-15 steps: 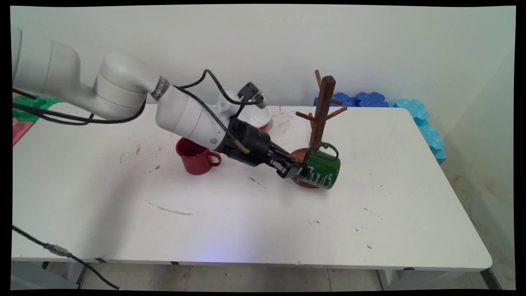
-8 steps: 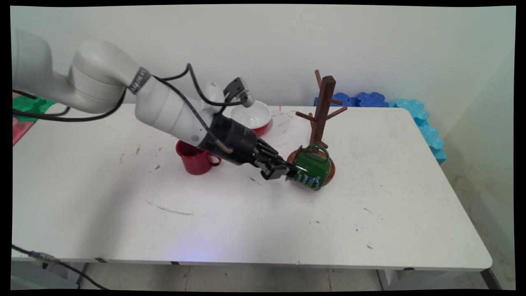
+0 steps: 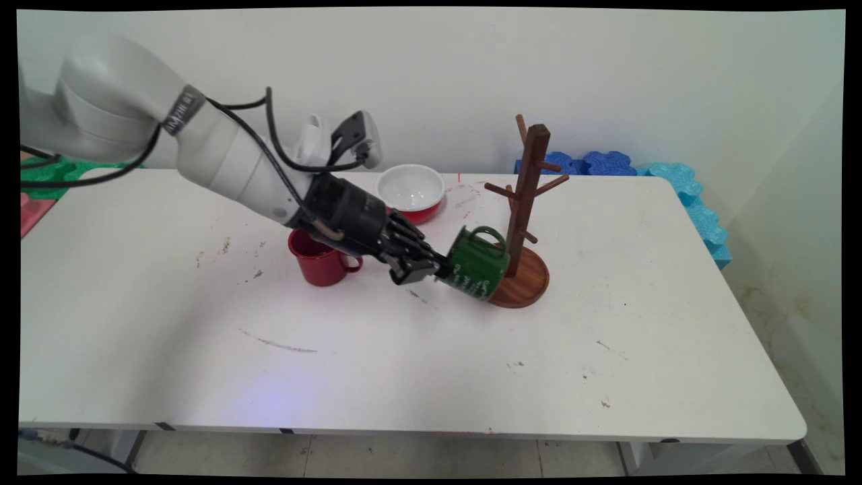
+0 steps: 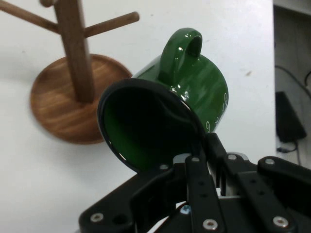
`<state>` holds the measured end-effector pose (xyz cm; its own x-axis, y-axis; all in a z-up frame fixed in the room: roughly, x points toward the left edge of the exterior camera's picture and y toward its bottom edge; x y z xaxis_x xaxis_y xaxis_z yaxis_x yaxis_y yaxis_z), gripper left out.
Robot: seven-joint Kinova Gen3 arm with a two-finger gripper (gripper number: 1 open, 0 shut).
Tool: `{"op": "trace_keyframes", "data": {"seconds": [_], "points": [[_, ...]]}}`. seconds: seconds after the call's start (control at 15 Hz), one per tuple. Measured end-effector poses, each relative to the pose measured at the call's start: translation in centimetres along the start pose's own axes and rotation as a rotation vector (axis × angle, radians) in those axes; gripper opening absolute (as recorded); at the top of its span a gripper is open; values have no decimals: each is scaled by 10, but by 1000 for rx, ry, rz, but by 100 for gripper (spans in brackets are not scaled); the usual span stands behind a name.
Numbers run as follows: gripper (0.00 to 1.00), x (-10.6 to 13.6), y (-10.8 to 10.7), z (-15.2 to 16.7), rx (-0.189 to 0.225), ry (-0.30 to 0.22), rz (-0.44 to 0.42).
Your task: Place the picked object on the table
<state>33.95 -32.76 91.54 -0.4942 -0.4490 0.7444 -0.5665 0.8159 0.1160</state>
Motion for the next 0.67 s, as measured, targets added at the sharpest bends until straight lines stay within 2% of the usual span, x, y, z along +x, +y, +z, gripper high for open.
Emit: {"op": "trace_keyframes", "data": {"seconds": [0.67], "points": [[0,-2,-24,-33,115,-86,178]]}}
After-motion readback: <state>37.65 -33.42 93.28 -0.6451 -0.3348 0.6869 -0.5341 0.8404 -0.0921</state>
